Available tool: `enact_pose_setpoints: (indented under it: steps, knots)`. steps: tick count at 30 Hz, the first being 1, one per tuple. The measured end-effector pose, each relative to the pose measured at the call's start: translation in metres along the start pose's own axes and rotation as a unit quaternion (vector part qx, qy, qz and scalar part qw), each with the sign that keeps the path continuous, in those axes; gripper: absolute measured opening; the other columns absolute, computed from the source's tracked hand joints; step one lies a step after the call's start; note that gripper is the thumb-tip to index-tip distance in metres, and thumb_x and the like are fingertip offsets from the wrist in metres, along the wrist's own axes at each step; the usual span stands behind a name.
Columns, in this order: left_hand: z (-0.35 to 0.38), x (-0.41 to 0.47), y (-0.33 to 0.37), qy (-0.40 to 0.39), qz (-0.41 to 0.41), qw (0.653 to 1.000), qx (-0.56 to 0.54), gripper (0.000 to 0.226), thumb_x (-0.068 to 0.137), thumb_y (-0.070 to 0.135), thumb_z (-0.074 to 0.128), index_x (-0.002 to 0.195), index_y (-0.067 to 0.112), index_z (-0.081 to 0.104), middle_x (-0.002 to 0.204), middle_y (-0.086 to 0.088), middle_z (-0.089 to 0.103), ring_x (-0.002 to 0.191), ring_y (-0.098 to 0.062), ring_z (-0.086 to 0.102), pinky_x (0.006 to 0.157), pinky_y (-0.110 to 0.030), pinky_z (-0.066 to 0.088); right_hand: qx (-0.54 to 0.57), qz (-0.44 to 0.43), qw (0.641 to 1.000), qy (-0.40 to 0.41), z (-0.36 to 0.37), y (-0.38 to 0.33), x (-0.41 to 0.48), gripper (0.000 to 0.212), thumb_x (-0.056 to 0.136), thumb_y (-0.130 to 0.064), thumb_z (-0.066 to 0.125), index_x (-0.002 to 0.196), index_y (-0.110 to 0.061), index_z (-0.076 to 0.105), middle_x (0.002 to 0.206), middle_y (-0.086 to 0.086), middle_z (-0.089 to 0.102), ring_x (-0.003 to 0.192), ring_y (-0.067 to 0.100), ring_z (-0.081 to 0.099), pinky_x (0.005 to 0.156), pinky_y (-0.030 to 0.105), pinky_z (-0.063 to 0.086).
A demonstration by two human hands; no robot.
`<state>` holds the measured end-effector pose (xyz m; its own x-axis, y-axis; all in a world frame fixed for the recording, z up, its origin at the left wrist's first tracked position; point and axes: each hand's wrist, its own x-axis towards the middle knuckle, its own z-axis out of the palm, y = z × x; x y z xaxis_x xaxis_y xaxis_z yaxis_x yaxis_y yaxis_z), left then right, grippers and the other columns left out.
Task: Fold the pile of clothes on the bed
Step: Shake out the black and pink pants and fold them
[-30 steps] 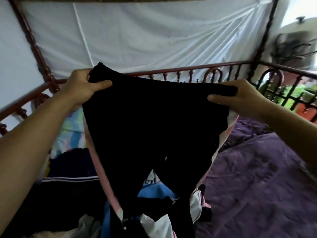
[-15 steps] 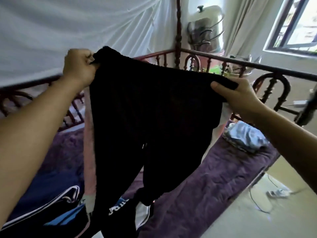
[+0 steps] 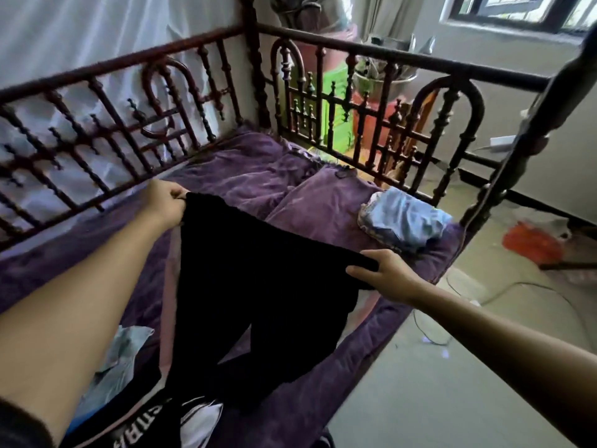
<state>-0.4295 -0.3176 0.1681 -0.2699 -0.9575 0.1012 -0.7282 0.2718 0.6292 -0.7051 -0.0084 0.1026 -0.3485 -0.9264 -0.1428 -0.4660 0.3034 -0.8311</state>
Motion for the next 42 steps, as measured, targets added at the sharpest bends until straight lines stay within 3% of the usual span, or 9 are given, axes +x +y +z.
enact_pose_setpoints:
  steps: [3, 8, 13, 17, 24, 28, 35, 38, 42]
  knots:
    - [0.058, 0.034, 0.01, -0.009, 0.003, 1.0, -0.023, 0.015, 0.084, -0.005, 0.06, 0.094, -0.004, 0.071, 0.077, -0.019, 0.068, 0.067, -0.023, 0.058, 0.061, -0.018, 0.048, -0.029, 0.036, 0.998, 0.031, -0.011, 0.034, 0.035, 0.022, 0.087, -0.03, 0.07, 0.069, -0.022, 0.061, 0.061, -0.006, 0.057, 0.059, 0.009, 0.051, 0.06, 0.034, 0.043]
    - [0.148, 0.082, 0.043, -0.018, 0.0, 0.999, -0.029, 0.014, 0.083, 0.001, 0.06, 0.085, 0.003, 0.073, 0.088, -0.02, 0.072, 0.085, -0.033, 0.067, 0.075, -0.035, 0.05, -0.033, 0.119, 0.989, 0.081, -0.05, 0.083, 0.102, 0.026, 0.087, -0.027, 0.07, 0.068, -0.013, 0.06, 0.06, -0.002, 0.056, 0.061, 0.016, 0.052, 0.06, 0.033, 0.041]
    - [0.226, 0.117, 0.092, -0.041, 0.03, 0.998, -0.021, 0.015, 0.082, 0.006, 0.059, 0.085, 0.004, 0.074, 0.09, -0.018, 0.072, 0.088, -0.033, 0.067, 0.079, -0.034, 0.048, -0.008, 0.197, 0.969, 0.149, -0.08, 0.141, 0.151, 0.02, 0.089, -0.026, 0.067, 0.092, -0.007, 0.072, 0.084, 0.009, 0.073, 0.084, 0.025, 0.068, 0.081, 0.042, 0.053]
    - [0.286, 0.144, 0.123, -0.072, 0.012, 0.997, -0.013, 0.015, 0.082, 0.01, 0.06, 0.086, 0.008, 0.074, 0.092, -0.017, 0.073, 0.093, -0.033, 0.065, 0.082, -0.033, 0.048, 0.006, 0.255, 0.951, 0.172, -0.089, 0.197, 0.187, 0.022, 0.09, -0.027, 0.066, 0.094, -0.007, 0.071, 0.085, 0.01, 0.073, 0.085, 0.026, 0.068, 0.081, 0.044, 0.054]
    - [0.409, 0.176, 0.122, -0.129, -0.032, 0.991, 0.015, 0.01, 0.079, 0.01, 0.063, 0.081, 0.01, 0.073, 0.089, -0.014, 0.072, 0.093, -0.03, 0.064, 0.08, -0.03, 0.045, -0.032, 0.339, 0.933, 0.118, -0.07, 0.305, 0.246, 0.023, 0.089, -0.036, 0.064, 0.079, -0.015, 0.064, 0.075, 0.007, 0.065, 0.081, 0.031, 0.062, 0.068, 0.037, 0.044]
    - [0.474, 0.181, 0.099, -0.178, -0.087, 0.98, 0.003, 0.001, 0.08, 0.018, 0.069, 0.08, 0.019, 0.07, 0.082, -0.003, 0.069, 0.092, -0.025, 0.061, 0.084, -0.03, 0.049, -0.137, 0.363, 0.921, 0.031, -0.049, 0.353, 0.263, 0.027, 0.089, -0.045, 0.06, 0.087, -0.018, 0.058, 0.089, 0.011, 0.068, 0.091, 0.036, 0.063, 0.07, 0.035, 0.042]
    - [0.456, 0.138, 0.024, -0.159, -0.201, 0.966, 0.026, 0.012, 0.079, 0.01, 0.067, 0.089, 0.014, 0.071, 0.08, -0.001, 0.067, 0.086, -0.024, 0.064, 0.076, -0.02, 0.042, -0.403, 0.207, 0.888, -0.078, -0.044, 0.336, 0.278, 0.074, 0.084, -0.041, 0.061, 0.147, -0.023, 0.027, 0.135, 0.004, 0.047, 0.12, 0.028, 0.047, 0.073, 0.041, 0.05]
    - [0.413, 0.093, -0.02, -0.156, -0.273, 0.948, 0.046, 0.012, 0.08, 0.007, 0.065, 0.088, 0.013, 0.071, 0.087, -0.01, 0.072, 0.088, -0.031, 0.066, 0.081, -0.033, 0.051, -0.423, 0.101, 0.897, -0.077, -0.033, 0.309, 0.288, 0.076, 0.077, -0.032, 0.07, 0.145, -0.018, 0.038, 0.142, 0.009, 0.045, 0.125, 0.032, 0.042, 0.075, 0.042, 0.053]
    - [0.355, 0.023, -0.077, -0.15, -0.354, 0.919, 0.083, 0.012, 0.081, 0.008, 0.064, 0.087, 0.015, 0.07, 0.088, -0.01, 0.072, 0.088, -0.032, 0.066, 0.077, -0.035, 0.052, -0.409, 0.01, 0.901, -0.143, 0.012, 0.258, 0.305, 0.044, 0.083, -0.038, 0.06, 0.125, -0.025, 0.057, 0.123, -0.001, 0.057, 0.118, 0.024, 0.047, 0.069, 0.036, 0.051]
